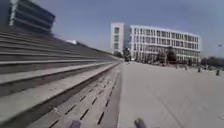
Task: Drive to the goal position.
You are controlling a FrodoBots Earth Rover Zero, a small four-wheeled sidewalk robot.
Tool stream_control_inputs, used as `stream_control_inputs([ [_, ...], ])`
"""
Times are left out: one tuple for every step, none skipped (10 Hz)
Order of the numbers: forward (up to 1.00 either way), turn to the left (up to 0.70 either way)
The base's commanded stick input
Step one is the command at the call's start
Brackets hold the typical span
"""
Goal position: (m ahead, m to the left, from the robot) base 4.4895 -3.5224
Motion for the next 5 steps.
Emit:
stream_control_inputs([
  [0.7,-0.02],
  [0.7,-0.12],
  [0.7,-0.34],
  [0.7,-0.34],
  [0.7,-0.34],
])
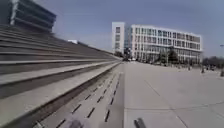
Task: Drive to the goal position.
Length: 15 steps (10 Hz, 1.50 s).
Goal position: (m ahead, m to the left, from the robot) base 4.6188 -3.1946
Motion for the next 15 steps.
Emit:
stream_control_inputs([
  [0.7,-0.34],
  [0.7,-0.34],
  [0.7,-0.34],
  [0.7,-0.34],
  [0.7,-0.34],
  [0.7,-0.34],
  [0.7,-0.34],
  [0.7,-0.3],
  [0.7,-0.24],
  [0.7,-0.16],
  [0.7,-0.12],
  [0.7,-0.03],
  [0.7,-0.02],
  [0.7,0.0],
  [0.7,0.01],
])
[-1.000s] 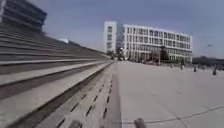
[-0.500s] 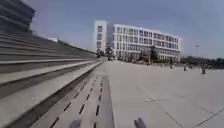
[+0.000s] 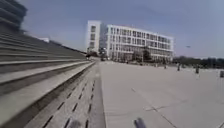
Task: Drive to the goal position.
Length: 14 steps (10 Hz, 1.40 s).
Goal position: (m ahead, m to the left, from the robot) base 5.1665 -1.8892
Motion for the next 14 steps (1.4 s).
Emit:
stream_control_inputs([
  [0.7,-0.14],
  [0.7,-0.34],
  [0.7,-0.34],
  [0.7,-0.34],
  [0.7,-0.34],
  [0.7,-0.34],
  [0.7,-0.34],
  [0.7,-0.34],
  [0.7,-0.34],
  [0.7,-0.34],
  [0.7,-0.34],
  [0.7,-0.34],
  [0.7,-0.34],
  [0.7,-0.34],
])
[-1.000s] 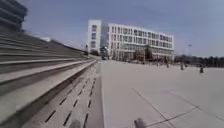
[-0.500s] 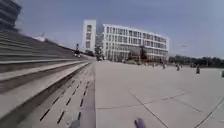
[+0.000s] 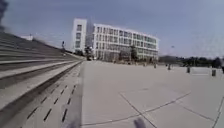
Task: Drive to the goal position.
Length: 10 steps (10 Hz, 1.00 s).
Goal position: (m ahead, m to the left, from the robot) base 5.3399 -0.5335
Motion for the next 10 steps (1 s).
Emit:
stream_control_inputs([
  [0.7,-0.34],
  [0.7,-0.34],
  [0.7,-0.34],
  [0.7,-0.34],
  [0.77,-0.34],
  [0.85,-0.33],
  [0.85,-0.33],
  [0.85,-0.33],
  [0.85,-0.33],
  [0.85,-0.33],
])
